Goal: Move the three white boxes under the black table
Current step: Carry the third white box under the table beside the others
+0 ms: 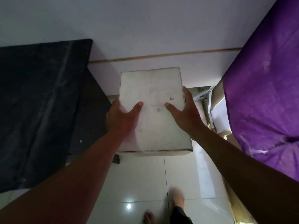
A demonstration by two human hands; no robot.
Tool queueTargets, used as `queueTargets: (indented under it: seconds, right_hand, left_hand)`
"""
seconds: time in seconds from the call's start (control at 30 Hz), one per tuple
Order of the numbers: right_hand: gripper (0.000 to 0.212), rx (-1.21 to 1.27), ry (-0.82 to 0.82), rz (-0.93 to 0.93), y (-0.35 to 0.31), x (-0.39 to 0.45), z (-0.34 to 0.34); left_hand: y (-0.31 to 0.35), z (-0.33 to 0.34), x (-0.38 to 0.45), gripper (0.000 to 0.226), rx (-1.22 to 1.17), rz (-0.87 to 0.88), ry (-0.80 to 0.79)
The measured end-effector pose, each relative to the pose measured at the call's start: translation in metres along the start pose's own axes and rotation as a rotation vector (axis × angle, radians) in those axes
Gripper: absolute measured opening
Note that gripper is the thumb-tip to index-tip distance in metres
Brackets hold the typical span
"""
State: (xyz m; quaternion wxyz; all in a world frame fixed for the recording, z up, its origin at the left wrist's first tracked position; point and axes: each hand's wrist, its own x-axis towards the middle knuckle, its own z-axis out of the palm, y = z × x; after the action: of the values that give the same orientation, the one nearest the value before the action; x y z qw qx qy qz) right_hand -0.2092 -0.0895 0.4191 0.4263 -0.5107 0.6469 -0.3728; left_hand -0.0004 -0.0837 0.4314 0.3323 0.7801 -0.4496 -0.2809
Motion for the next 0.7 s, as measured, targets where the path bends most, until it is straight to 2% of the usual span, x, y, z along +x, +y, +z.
queueTargets:
  seconds: [0.2,0.4,0.7]
  right_hand:
    - [0.089,0.055,0.003,-0.024,-0.069,-0.043,-0.007]
    - [0.089,0.054,-0.068,-0.064,-0.138,-0.080,0.001]
    - [0.087,0.020,-0.123,-0.166,-0.215,-0.145,0.066]
  left_hand:
    - [0.040,-0.074,-0.029,0.066,0.018,0.051,0.051]
    - [0.060,-0.151,-0.055,0.067,0.013,0.069,0.136]
    - [0.026,-0.270,-0.079,0.067,-0.043,0.030,0.211]
